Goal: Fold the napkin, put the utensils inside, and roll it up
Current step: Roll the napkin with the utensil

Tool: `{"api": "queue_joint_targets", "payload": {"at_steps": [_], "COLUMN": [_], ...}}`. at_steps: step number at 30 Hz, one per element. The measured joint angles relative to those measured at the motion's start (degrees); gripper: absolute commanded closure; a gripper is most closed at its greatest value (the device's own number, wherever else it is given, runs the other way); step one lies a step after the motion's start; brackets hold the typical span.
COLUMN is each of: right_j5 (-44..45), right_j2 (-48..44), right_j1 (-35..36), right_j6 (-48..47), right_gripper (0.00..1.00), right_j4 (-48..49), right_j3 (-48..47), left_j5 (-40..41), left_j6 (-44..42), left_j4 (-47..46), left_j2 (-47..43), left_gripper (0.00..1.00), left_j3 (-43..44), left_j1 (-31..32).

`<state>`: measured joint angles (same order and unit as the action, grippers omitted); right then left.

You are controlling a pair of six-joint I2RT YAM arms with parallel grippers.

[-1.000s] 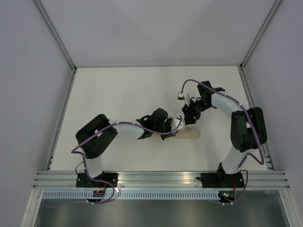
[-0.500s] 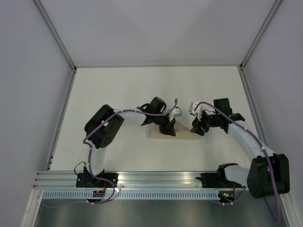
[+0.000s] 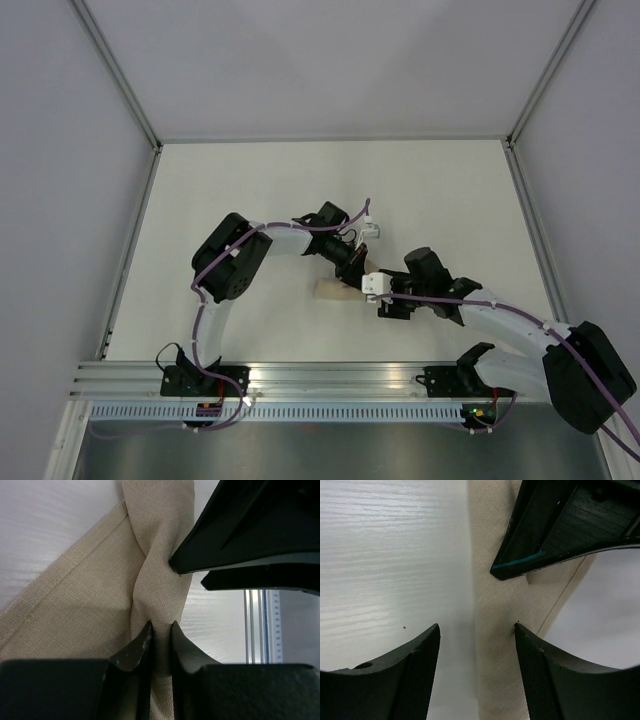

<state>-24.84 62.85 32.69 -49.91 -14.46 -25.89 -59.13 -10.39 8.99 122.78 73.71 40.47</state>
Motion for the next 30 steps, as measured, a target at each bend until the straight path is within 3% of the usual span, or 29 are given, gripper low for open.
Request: {"api": "queue_joint_targets", "payload": {"at_steps": [6, 13, 19, 20, 21, 30], "right_j5": [6.9, 10.4, 10.8, 10.7, 10.6, 5.3], "right_j2": [4.1, 6.6, 6.9, 7.1, 7.3, 13.5], "right_j1": [5.5, 7.0, 7.1, 7.1, 7.1, 4.2], "right_j6": [-0.3, -1.1, -1.2, -1.2, -1.3, -1.8], "right_gripper": [0.43, 0.75, 0.81, 0.81, 0.82, 0.82], "right_j4": [6.5, 10.0, 9.7, 9.2, 8.8, -1.4], "right_j3": [1.1, 1.1, 0.8, 0.4, 0.1, -8.3], "left_j5": [-1.4, -1.9, -0.9, -0.3, 0.3, 11.1], "left_j6": [1.4, 1.9, 2.0, 2.0, 2.0, 6.3], "left_j4": [2.1, 3.4, 4.5, 4.5, 4.4, -3.5], "left_j2": [0.5, 0.4, -1.4, -1.9, -2.5, -14.9], "left_gripper": [0.92, 0.61, 0.53, 0.44, 0.43, 0.42], "left_j3": [0.3, 0.2, -0.4, -0.7, -1.2, -13.0], "left_j1": [0.0, -0.1, 0.0, 0.1, 0.1, -2.8]}}
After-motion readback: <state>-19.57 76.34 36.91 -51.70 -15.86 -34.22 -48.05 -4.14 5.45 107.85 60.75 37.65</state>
